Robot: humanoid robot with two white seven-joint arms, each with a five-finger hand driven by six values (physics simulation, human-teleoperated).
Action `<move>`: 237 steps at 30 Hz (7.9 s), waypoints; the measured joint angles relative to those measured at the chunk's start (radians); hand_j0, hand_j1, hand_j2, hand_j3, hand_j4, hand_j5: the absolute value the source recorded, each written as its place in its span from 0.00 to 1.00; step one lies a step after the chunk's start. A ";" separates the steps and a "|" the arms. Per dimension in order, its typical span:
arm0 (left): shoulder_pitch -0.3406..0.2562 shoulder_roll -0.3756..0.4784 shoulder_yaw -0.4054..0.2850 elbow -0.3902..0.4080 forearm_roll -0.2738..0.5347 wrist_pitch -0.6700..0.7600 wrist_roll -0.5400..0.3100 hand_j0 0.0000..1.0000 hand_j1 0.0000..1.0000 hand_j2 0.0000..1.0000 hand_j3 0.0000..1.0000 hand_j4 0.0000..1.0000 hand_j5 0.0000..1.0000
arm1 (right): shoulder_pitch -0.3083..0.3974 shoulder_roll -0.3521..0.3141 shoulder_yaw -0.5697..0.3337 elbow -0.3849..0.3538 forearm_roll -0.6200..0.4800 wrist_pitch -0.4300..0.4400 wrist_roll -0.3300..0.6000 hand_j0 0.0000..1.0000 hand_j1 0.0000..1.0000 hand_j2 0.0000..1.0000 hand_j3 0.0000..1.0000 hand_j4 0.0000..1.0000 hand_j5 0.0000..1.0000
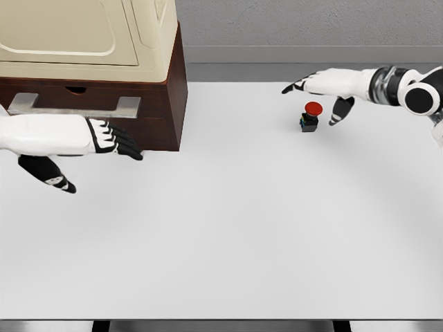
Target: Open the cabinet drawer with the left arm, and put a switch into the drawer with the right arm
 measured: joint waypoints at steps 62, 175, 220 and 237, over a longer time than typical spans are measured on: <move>0.305 0.000 0.382 0.078 0.315 0.561 -0.025 1.00 1.00 1.00 1.00 1.00 1.00 | -0.041 0.172 0.013 0.304 0.116 -0.010 0.000 0.80 0.80 0.80 0.80 0.80 0.80; 0.471 0.071 0.434 0.011 0.546 0.590 -0.075 1.00 1.00 1.00 1.00 1.00 1.00 | -0.041 0.172 0.012 0.332 0.146 -0.013 0.000 0.90 0.90 0.90 0.90 0.90 0.90; 0.492 0.143 0.426 0.002 0.610 0.592 -0.086 1.00 1.00 1.00 1.00 1.00 1.00 | -0.041 0.171 0.010 0.277 0.167 -0.048 0.000 0.45 0.45 0.45 0.45 0.45 0.45; 0.492 0.134 0.425 0.003 0.605 0.593 -0.087 1.00 1.00 1.00 1.00 1.00 1.00 | -0.046 0.147 0.011 0.090 0.152 -0.110 0.000 0.45 0.45 0.45 0.45 0.45 0.45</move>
